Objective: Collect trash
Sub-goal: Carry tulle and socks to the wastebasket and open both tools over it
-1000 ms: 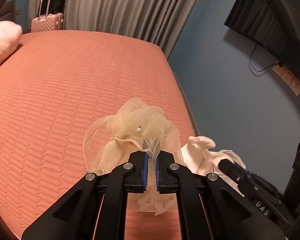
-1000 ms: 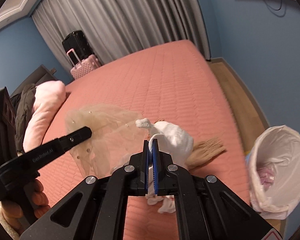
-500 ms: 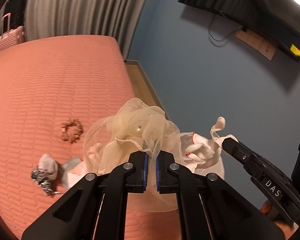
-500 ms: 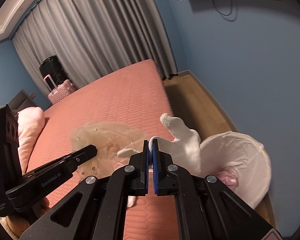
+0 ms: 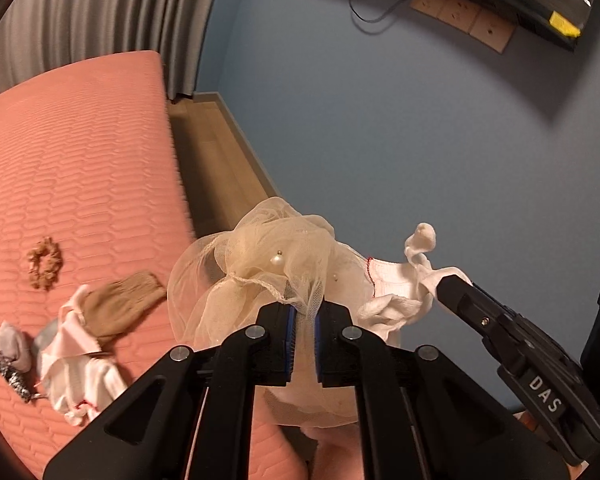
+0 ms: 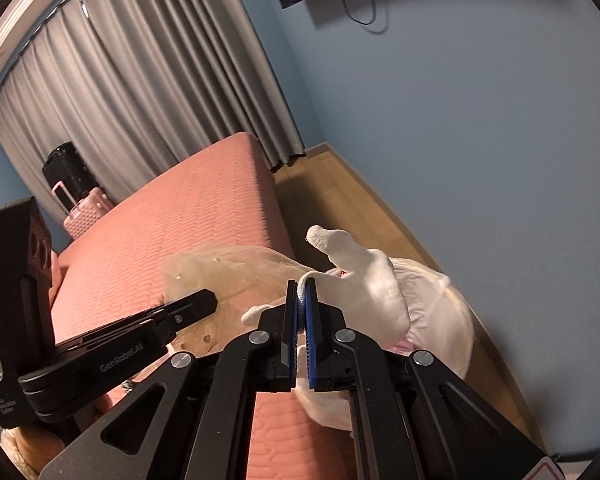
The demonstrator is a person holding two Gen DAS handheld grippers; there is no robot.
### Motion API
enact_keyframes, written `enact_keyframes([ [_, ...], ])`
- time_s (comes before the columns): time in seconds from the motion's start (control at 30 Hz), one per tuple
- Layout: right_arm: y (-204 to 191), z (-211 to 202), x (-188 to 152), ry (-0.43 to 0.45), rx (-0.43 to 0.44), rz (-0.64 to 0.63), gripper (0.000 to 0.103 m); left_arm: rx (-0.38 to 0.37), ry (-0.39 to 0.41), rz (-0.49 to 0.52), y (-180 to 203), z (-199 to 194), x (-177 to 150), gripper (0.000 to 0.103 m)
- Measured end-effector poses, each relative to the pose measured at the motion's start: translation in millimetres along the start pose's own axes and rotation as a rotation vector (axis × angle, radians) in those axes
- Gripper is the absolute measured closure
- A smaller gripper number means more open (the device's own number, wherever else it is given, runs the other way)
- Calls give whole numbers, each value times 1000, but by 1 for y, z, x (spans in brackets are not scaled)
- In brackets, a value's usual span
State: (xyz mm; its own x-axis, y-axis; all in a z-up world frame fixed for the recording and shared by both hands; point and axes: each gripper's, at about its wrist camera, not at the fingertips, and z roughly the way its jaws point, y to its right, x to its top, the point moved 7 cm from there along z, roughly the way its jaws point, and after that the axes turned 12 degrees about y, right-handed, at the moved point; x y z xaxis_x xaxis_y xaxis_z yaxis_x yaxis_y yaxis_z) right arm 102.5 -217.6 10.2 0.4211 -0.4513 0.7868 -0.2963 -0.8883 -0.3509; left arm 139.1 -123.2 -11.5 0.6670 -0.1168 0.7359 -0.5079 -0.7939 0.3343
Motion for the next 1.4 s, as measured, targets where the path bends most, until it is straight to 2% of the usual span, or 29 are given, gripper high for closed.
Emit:
enact_keyframes([
  [0.03, 3, 1, -1, 0, -4, 2, 100, -5, -6, 4, 4, 3, -1, 94],
  [0.1, 11, 1, 0, 0, -13, 10, 100, -1, -18, 9, 10, 8, -3, 81],
  [0.17, 22, 0, -1, 2, -18, 17, 100, 15, -7, 14, 14, 9, -3, 60],
  [0.23, 26, -1, -1, 3, -21, 23, 100, 26, 9, 24, 17, 8, -2, 54],
  [0.43, 28, 1, 3, 5, -21, 21, 100, 42, 15, 33, 19, 6, 0, 54],
  [0.63, 28, 11, 7, -6, -25, -3, 98, 78, 20, 18, 3, 3, 0, 54],
  [0.67, 29, 13, 8, -9, -25, -5, 94, 83, 19, 15, 0, 3, -1, 52],
  [0.77, 30, 19, 9, -18, -35, -16, 92, 99, 19, 3, -7, 3, -1, 46],
  [0.9, 32, 23, 10, -33, -65, -38, 69, 107, 22, 9, -11, -1, -3, 43],
  [1.0, 34, 20, 8, -23, -107, -3, 61, 111, 27, 1, -16, -5, -6, 43],
  [1.13, 31, 19, -10, -1, -140, 94, 59, 133, 20, 19, -23, -11, -14, 43],
  [1.3, 19, 24, -34, -6, -103, 164, 59, 165, 32, 73, -31, -24, -22, 43],
  [1.4, 12, 25, -40, -9, -86, 166, 59, 172, 39, 66, -35, -33, -26, 43],
])
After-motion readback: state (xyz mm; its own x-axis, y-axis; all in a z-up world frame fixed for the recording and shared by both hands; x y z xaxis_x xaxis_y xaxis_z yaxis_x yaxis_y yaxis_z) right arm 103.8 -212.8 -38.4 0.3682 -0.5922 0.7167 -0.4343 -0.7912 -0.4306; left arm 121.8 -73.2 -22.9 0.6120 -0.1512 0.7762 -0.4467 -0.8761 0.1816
